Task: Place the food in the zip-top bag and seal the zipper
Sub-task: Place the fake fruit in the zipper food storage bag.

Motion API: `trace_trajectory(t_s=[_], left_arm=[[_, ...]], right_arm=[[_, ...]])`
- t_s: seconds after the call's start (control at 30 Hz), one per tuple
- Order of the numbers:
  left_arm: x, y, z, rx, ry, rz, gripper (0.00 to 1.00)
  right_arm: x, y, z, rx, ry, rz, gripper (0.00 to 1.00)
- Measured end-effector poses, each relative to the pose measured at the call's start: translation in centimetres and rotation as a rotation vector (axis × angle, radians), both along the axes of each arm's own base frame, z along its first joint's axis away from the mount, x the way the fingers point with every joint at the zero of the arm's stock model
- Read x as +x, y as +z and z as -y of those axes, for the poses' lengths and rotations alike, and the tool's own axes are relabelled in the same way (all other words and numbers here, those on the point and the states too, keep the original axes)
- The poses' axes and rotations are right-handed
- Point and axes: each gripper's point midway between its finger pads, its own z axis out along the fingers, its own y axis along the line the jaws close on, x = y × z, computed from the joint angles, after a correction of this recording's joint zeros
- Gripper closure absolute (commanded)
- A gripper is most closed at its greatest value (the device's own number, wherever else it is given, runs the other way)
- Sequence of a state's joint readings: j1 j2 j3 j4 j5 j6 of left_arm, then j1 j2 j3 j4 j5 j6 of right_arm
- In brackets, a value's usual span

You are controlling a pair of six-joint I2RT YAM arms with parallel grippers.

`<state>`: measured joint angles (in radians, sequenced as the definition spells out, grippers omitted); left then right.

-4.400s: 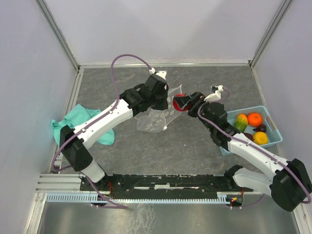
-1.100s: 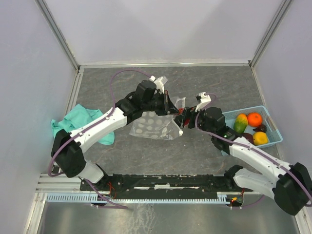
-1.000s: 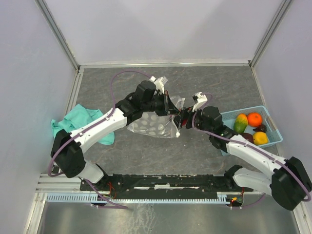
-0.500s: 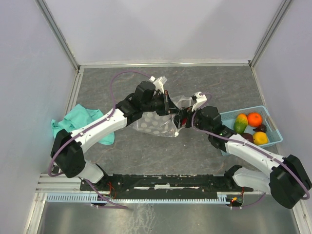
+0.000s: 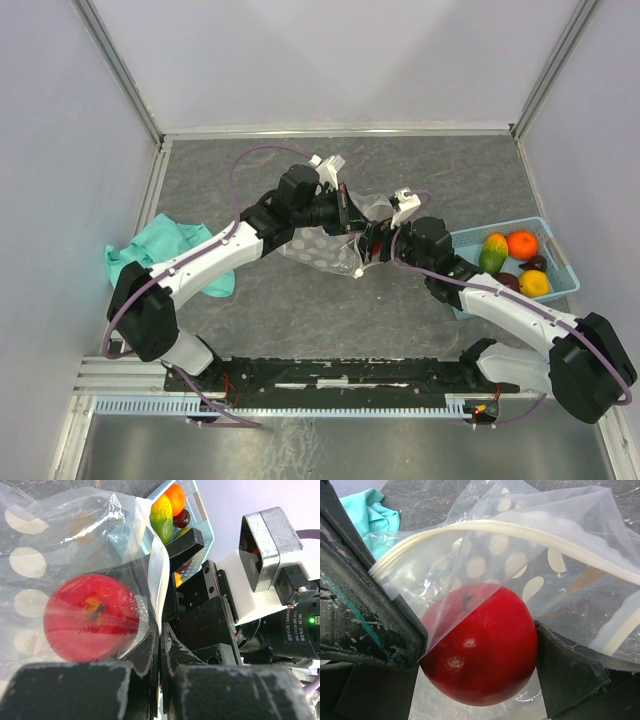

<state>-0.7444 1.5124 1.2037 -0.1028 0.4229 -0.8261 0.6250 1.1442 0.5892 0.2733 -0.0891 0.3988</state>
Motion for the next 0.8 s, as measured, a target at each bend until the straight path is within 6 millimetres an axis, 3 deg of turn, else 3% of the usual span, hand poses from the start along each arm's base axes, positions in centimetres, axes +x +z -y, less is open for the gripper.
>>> trace_trajectory(t_s=[0.33,0.8], left_arm=[[0.1,-0.2,-0.4,-0.014,0.001,-0.037,0.97],[1.3,-0.9,-2.0,0.001,0.04,-0.074,0.97]], right_arm=[[-0.1,0.2,0.8,-0.037,-0.014,0.004,0.01],[-1.0,6.1,2.0,-0.05,-0.025,0.037,0.01]])
